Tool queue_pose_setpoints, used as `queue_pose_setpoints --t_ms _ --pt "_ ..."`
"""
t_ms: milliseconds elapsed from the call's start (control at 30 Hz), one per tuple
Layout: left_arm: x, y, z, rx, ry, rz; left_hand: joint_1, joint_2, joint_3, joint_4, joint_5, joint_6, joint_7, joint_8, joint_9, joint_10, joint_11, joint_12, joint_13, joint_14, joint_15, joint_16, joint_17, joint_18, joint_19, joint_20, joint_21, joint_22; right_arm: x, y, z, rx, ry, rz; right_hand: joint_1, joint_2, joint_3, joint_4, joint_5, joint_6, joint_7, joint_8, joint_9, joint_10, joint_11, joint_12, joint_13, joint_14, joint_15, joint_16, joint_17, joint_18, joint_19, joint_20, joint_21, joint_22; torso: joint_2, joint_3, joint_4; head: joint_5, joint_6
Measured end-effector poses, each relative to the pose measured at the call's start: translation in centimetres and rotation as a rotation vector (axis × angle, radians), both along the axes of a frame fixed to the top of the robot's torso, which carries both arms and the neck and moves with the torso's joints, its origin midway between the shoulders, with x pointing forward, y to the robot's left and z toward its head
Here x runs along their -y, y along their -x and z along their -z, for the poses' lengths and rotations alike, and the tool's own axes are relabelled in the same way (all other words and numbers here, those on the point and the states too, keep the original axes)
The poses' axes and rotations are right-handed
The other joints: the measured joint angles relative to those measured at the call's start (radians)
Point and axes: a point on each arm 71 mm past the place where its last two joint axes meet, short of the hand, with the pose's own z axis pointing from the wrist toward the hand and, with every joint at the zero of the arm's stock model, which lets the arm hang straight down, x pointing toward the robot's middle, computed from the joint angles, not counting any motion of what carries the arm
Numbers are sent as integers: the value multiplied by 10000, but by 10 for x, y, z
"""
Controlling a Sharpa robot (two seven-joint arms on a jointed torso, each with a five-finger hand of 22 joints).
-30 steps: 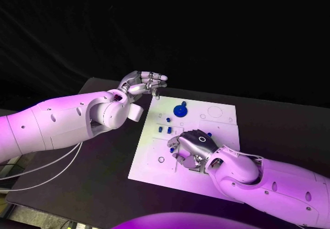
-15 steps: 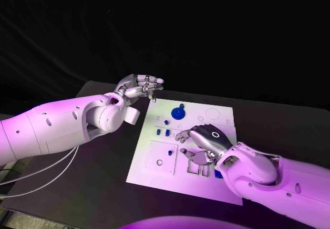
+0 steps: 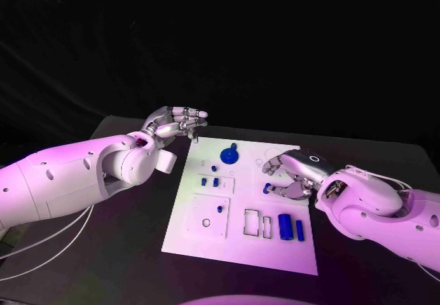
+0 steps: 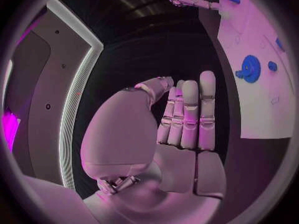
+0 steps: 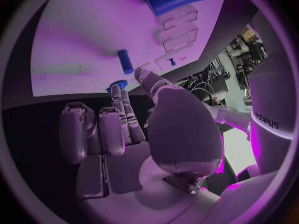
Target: Assemble the parts on the task board
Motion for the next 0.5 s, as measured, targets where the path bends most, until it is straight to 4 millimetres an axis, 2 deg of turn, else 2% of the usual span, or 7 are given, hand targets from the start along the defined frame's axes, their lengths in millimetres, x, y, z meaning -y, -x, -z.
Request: queue_pose_setpoints --t_ms 67,167,300,500 --pt "0 0 0 -2 0 2 0 0 0 0 0 0 0 0 0 0 0 0 -1 0 0 0 0 0 0 0 0 0 4 -2 2 -175 192 58 82 82 -150 15 38 29 -29 0 -5 -50 -18 26 -27 0 0 0 -37 0 0 0 0 0 5 3 0 -13 9" --pt "0 0 0 -3 1 7 0 0 0 0 0 0 0 0 0 0 0 0 -1 0 0 0 0 0 0 0 0 0 6 -3 5 -426 426 64 152 77 -181 35 38 49 -49 0 -19 -52 -19 67 -33 0 0 -23 -104 1 0 0 0 0 11 9 7 -26 12" --pt "0 0 0 -6 1 11 0 0 0 0 0 0 0 0 0 0 0 -1 -1 0 0 0 0 0 0 0 0 0 6 -4 8 -608 610 1 322 246 -181 35 38 95 -95 0 -42 -45 -26 200 -60 0 0 -54 -162 0 0 0 0 -1 12 8 14 -32 8" --pt "-1 0 0 -10 0 11 0 0 0 0 0 0 0 0 0 1 0 -1 -2 0 0 0 1 0 0 0 0 1 3 -4 11 -758 749 -130 362 286 -134 81 38 212 -85 0 -72 194 -110 369 -80 0 0 -54 -166 1 0 -1 37 -2 16 3 30 -28 -22"
